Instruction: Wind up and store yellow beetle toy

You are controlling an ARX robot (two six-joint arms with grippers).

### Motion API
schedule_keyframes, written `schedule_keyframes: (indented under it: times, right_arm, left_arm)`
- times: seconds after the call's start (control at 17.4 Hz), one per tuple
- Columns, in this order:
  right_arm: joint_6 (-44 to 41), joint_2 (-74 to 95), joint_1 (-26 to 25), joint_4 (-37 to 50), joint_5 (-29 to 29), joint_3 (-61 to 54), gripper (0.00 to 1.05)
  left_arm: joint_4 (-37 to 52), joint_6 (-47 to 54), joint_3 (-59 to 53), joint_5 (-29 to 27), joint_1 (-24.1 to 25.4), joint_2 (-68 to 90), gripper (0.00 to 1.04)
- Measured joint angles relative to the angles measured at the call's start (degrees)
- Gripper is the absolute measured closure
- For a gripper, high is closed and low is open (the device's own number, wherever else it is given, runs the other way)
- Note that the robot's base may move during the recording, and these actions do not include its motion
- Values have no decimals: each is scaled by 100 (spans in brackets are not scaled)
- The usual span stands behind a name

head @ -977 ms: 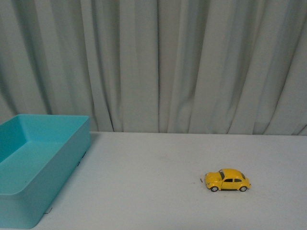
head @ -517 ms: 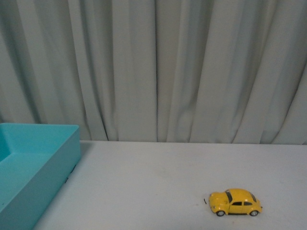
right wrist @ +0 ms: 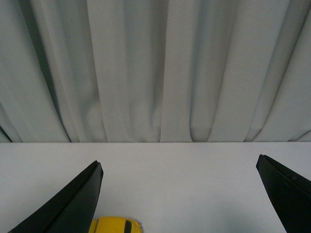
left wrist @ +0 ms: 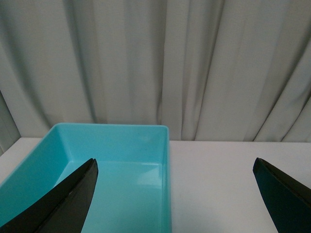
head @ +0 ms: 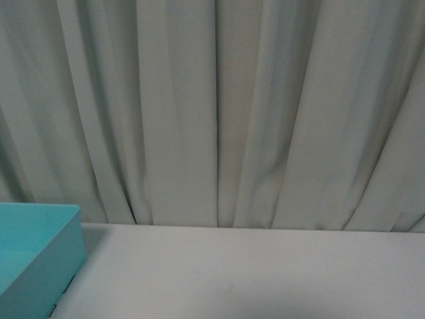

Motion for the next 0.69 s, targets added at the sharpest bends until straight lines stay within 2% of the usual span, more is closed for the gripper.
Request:
schedule_keyframes:
  times: [0.52,0.57,0.63,0.69]
  right_arm:
    - [-13,7,-20,-28,-81,2,7]
    - [-208,284,-538,-81,-1102,57,7]
    - [-363,988,-1237,573,-2059,195,7]
    - [-581,1711,-1663,1340,-2839,402,7]
  left_arm:
    - [0,-2,0,0,0,0,7]
    - [4,0,0,7,0,0,7]
    - [2,0,0,0,0,0,7]
    - [2,0,0,-2,0,0,7]
